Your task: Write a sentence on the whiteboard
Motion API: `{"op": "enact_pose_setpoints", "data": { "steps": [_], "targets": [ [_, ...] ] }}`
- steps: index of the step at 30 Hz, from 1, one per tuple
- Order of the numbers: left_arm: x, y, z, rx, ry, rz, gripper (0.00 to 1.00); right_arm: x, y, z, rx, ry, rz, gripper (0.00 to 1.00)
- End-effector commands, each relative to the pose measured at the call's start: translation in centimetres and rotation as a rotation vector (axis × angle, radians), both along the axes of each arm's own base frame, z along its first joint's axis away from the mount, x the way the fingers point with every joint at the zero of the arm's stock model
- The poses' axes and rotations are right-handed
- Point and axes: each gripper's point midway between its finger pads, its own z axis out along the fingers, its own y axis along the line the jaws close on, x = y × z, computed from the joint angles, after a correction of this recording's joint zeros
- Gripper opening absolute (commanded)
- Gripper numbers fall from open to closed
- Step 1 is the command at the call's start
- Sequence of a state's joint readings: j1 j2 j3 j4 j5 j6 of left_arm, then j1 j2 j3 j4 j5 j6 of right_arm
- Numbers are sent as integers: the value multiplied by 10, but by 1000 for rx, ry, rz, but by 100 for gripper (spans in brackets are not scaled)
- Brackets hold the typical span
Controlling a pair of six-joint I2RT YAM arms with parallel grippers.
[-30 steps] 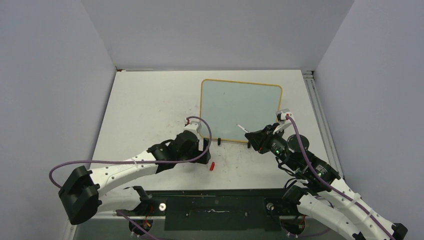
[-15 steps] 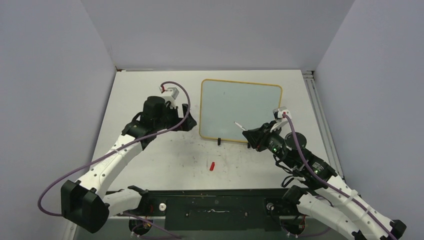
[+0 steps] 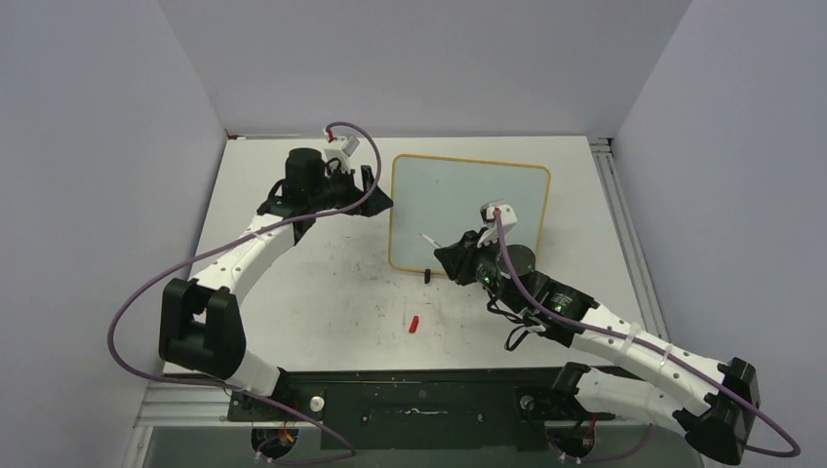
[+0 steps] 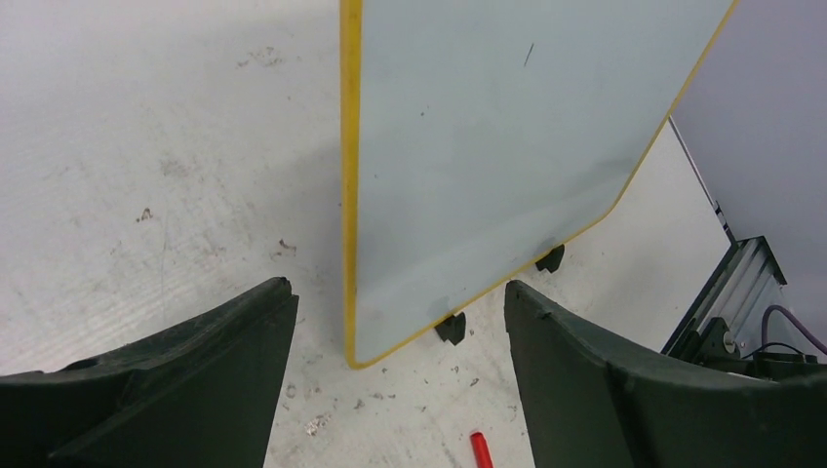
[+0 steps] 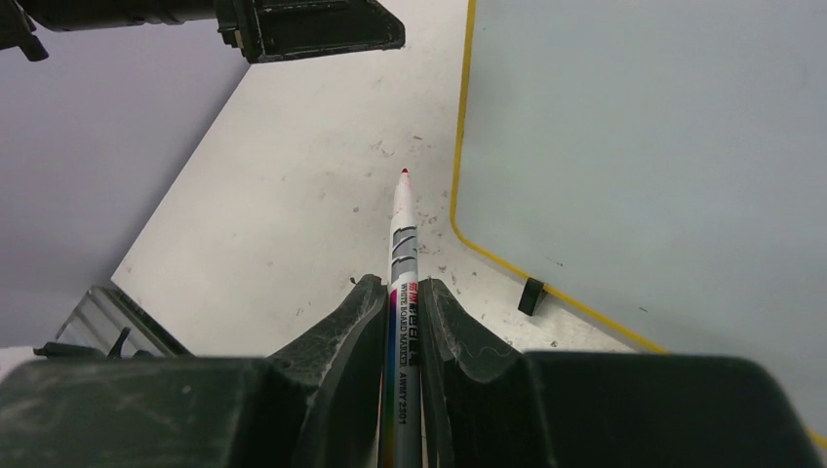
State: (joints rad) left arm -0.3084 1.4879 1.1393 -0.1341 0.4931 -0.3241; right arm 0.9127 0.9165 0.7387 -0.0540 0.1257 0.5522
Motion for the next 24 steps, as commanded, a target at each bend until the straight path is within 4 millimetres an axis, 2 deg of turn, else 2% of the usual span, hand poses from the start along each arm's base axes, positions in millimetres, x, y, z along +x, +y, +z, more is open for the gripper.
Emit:
{"op": "enact_pose_setpoints", "data": {
  "steps": [1, 7, 13, 21, 24],
  "targets": [
    [30, -14, 34, -86, -151, -99, 74, 26, 5, 49, 118, -87, -110, 5],
    [41, -29, 17, -155, -114, -149, 70, 32, 12, 58, 114, -101, -104, 5],
    [52, -36, 5, -251, -75, -195, 65, 24, 19, 63, 130, -103, -43, 5],
    [49, -46, -6, -305, -33, -267, 58, 15, 17, 70, 151, -113, -8, 5],
    [45, -49, -10, -357, -6, -321, 48, 8, 22, 74, 173, -125, 38, 5]
  ]
}}
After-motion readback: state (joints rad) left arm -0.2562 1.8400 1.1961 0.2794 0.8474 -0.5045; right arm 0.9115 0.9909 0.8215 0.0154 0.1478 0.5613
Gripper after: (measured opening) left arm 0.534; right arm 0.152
